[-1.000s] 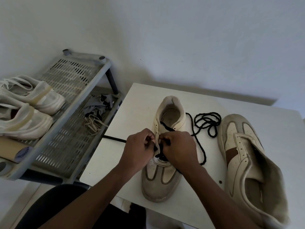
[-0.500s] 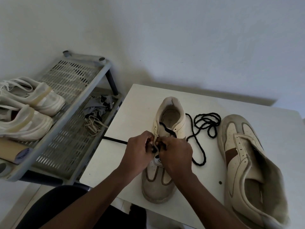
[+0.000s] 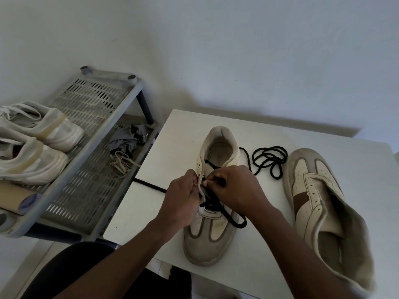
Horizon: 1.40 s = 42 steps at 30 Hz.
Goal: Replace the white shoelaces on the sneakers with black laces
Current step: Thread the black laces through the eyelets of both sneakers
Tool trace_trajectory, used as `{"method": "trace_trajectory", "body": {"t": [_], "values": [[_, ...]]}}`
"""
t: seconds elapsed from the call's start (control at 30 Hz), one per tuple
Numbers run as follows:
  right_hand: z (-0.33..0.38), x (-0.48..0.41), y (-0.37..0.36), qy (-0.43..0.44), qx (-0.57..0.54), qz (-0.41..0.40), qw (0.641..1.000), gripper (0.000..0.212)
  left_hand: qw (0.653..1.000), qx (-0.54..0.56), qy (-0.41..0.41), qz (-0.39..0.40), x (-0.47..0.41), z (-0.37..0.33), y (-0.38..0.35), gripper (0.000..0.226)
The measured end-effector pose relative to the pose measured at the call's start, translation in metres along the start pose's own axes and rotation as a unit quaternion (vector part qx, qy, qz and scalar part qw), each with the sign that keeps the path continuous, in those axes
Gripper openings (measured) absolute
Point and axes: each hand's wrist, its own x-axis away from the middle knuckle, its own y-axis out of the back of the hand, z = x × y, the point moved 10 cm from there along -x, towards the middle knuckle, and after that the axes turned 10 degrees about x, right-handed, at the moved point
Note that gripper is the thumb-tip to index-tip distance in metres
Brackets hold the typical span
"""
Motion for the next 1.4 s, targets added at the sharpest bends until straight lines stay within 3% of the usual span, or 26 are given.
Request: {"method": "trace_trajectory", "body": {"t": [0.2, 0.37, 0.57, 0.7, 0.8, 0.93, 1.1, 1.4], "values": [[0.002, 0.0, -0.004, -0.037, -0.031, -0.016, 0.999, 0.036, 0.999, 0.02, -0.03, 0.03, 0.001, -0.004, -0.006, 0.03], [-0.001, 0.004, -0.01, -0.077, -0.039, -0.046, 0.995, 0.023, 0.986, -0.148, -0.069, 0.026, 0.006, -0.006, -0.005, 0.017], [-0.007, 0.004, -0.013, -0.104, -0.09, -0.064, 0.988, 0.013, 0.982, -0.168, -0.083, 0.021, 0.01, -0.011, -0.007, 0.018], [-0.01, 0.004, -0.014, -0.117, -0.159, -0.052, 0.979, 0.017, 0.992, -0.083, -0.096, 0.016, 0.007, -0.012, -0.004, 0.021], [-0.014, 0.001, -0.017, -0.114, -0.213, 0.04, 0.97, 0.012, 0.996, -0.011, -0.083, 0.015, 0.003, -0.007, -0.001, 0.025], [-0.012, 0.002, -0.018, -0.069, -0.163, 0.12, 0.977, 0.017, 0.997, 0.063, -0.023, 0.034, 0.001, -0.001, -0.001, 0.036], [-0.001, 0.001, -0.013, -0.02, 0.0, 0.049, 0.999, 0.023, 0.986, 0.141, 0.067, 0.052, 0.001, 0.014, -0.005, 0.042], [-0.005, -0.003, -0.021, 0.008, -0.058, 0.023, 0.998, 0.016, 0.959, 0.227, 0.152, 0.078, 0.005, 0.025, -0.012, 0.05]]}}
